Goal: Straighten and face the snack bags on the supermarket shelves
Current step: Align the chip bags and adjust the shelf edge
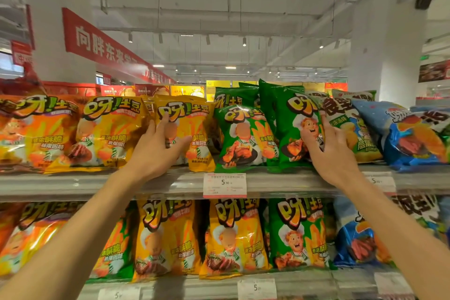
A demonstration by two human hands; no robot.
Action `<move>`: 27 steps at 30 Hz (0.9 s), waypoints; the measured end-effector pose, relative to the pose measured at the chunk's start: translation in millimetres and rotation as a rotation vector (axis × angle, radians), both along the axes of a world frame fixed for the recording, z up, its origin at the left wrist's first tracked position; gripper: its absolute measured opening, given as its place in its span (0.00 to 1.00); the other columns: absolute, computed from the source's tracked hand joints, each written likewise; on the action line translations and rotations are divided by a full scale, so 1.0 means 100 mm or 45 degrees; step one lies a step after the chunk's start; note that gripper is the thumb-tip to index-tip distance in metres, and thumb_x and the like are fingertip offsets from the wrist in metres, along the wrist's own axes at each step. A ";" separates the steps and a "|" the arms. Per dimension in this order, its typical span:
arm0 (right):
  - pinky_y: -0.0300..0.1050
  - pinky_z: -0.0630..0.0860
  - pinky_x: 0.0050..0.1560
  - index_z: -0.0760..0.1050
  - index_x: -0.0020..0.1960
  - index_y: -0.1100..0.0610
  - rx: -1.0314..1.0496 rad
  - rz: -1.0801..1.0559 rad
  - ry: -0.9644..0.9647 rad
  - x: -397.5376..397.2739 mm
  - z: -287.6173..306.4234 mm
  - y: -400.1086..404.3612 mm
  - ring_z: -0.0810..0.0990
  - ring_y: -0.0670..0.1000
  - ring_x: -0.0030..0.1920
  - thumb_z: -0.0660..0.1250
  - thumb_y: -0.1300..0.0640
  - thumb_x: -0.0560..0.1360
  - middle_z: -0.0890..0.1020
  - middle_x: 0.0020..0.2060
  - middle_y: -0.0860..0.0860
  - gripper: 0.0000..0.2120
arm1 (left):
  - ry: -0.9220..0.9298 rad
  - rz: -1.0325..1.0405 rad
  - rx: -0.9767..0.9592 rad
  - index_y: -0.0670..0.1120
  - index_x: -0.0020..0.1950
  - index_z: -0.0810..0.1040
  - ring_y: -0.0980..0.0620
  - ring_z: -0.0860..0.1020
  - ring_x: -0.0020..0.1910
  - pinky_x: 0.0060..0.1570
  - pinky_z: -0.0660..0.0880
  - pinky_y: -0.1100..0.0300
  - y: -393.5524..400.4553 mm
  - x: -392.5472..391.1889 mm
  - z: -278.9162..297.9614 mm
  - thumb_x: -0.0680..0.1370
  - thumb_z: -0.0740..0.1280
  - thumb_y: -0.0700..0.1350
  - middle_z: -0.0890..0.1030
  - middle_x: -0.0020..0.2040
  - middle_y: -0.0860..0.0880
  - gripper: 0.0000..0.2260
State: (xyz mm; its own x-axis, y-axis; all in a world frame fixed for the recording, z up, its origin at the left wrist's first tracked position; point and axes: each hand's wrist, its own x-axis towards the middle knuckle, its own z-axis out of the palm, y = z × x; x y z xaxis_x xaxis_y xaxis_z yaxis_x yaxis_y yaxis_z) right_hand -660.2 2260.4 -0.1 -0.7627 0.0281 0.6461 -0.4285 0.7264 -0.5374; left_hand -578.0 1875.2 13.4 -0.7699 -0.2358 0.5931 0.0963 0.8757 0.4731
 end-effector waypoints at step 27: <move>0.57 0.56 0.80 0.62 0.80 0.53 -0.131 -0.131 0.215 0.75 -0.40 -0.33 0.55 0.52 0.81 0.63 0.43 0.82 0.58 0.82 0.52 0.30 | 0.642 -0.245 -0.072 0.44 0.63 0.81 0.49 0.75 0.67 0.68 0.68 0.63 0.37 0.48 -0.43 0.80 0.71 0.46 0.79 0.65 0.49 0.13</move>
State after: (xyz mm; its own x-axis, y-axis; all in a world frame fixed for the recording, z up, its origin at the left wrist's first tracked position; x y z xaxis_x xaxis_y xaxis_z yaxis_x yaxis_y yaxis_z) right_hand -585.2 2227.0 -39.8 -0.6334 0.1724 0.7544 -0.4455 0.7158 -0.5377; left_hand -529.8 1911.9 -30.1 -0.4126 -0.0757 0.9078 0.4601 0.8427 0.2794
